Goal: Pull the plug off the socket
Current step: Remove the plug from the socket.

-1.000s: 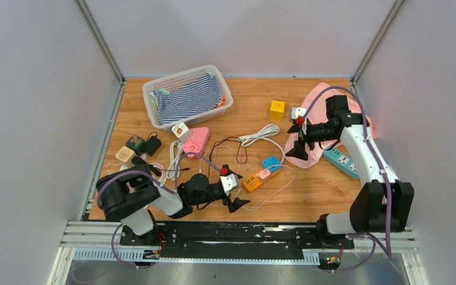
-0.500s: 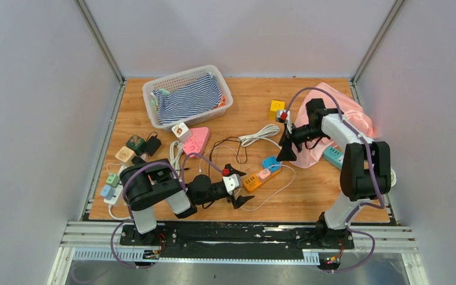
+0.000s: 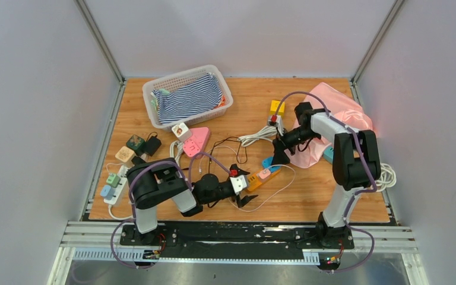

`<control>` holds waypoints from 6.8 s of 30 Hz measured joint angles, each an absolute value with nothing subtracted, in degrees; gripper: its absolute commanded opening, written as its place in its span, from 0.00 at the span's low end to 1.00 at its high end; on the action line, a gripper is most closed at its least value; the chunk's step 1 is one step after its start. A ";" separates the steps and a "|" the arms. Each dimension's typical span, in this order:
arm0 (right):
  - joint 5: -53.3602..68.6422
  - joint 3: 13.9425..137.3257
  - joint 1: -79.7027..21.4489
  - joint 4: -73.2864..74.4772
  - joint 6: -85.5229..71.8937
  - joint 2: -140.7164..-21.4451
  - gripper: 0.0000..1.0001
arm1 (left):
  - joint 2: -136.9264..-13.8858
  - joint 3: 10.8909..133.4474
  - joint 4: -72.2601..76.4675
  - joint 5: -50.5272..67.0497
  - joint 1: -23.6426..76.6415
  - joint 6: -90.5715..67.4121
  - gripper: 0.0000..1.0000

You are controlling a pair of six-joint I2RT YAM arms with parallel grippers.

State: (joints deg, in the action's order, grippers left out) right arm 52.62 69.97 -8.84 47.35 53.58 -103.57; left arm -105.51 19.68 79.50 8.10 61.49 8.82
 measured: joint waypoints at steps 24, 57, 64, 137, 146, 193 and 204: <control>55.46 72.40 -11.14 60.16 63.00 -104.27 0.71 | -106.15 20.36 77.45 8.10 61.65 9.69 0.89; 53.30 72.62 -12.01 60.60 64.79 -104.40 0.54 | -108.60 25.26 70.52 9.15 63.22 18.46 0.65; 53.32 72.62 -12.01 60.60 64.10 -104.40 0.54 | -108.60 27.44 66.96 5.50 63.11 18.59 0.34; 43.20 62.98 -17.34 54.98 71.59 -92.62 0.40 | -111.09 28.99 68.31 23.88 53.36 -0.95 0.12; 42.02 62.13 -17.78 54.87 71.61 -90.41 0.33 | -111.11 28.99 68.31 23.99 53.36 -1.08 0.12; 38.04 59.31 -21.87 53.74 71.09 -90.54 0.00 | -111.72 28.27 72.66 22.22 56.18 5.17 0.55; 35.88 59.59 -21.87 54.46 69.97 -90.48 0.00 | -111.66 31.83 66.52 20.60 56.90 7.53 0.28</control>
